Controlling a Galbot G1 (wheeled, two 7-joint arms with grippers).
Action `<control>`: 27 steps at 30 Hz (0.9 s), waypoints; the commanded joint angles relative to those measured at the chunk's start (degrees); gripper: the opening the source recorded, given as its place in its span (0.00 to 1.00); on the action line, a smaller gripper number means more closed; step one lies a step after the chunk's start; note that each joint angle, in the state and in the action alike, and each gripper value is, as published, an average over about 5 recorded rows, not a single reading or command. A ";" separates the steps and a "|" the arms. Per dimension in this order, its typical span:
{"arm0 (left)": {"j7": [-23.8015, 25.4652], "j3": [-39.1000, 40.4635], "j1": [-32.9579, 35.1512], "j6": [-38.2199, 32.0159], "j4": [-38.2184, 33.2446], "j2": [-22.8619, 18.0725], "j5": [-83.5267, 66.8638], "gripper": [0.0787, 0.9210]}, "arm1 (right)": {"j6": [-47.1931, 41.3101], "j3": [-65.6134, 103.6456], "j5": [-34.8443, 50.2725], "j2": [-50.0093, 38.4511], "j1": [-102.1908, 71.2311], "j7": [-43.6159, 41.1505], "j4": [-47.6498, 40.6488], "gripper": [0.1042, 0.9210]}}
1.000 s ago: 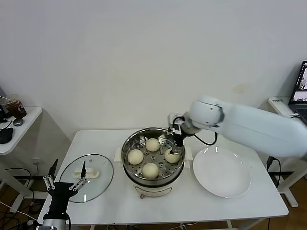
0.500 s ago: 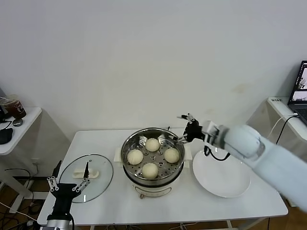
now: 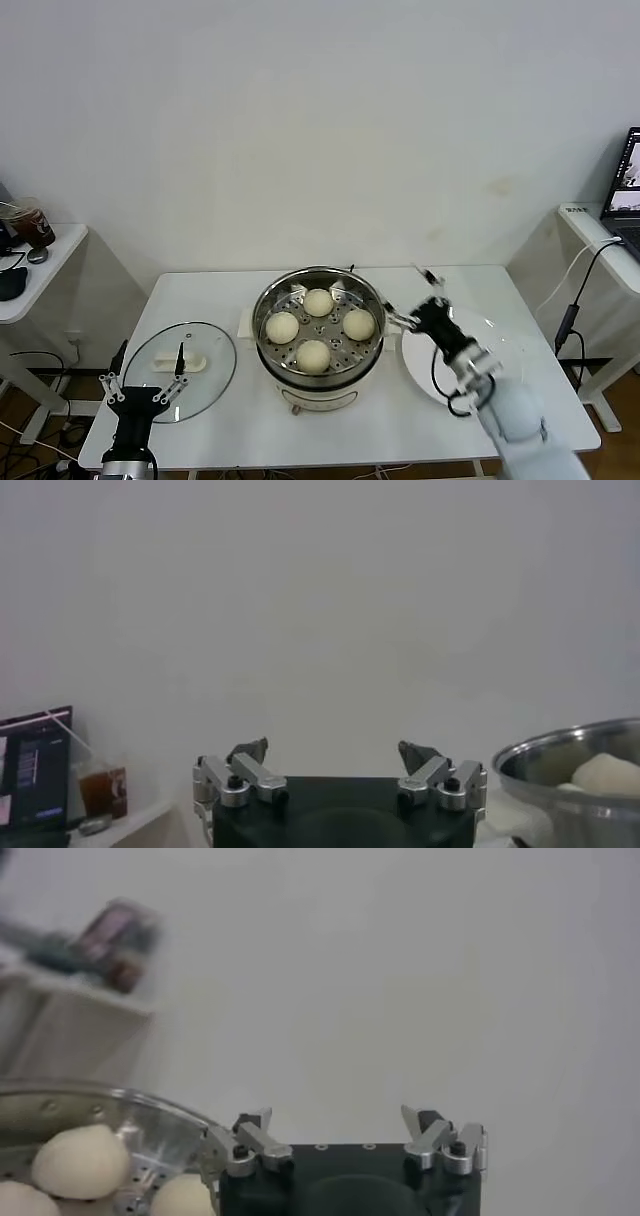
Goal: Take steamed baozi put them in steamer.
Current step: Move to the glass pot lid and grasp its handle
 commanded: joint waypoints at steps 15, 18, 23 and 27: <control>-4.10 0.04 -14.30 0.46 29.27 12.83 69.73 0.88 | 9.29 26.23 2.90 20.02 -23.77 2.90 7.10 0.88; -3.88 0.49 -17.71 0.76 32.18 13.92 70.18 0.88 | 9.44 26.03 2.69 20.35 -24.21 2.88 7.47 0.88; -4.02 1.09 -21.14 1.03 34.14 15.16 70.19 0.88 | 9.73 25.95 2.61 20.50 -24.87 2.87 7.60 0.88; -3.73 1.85 -23.64 1.02 36.23 15.77 70.02 0.88 | 9.79 25.77 2.33 20.67 -25.02 2.86 7.63 0.88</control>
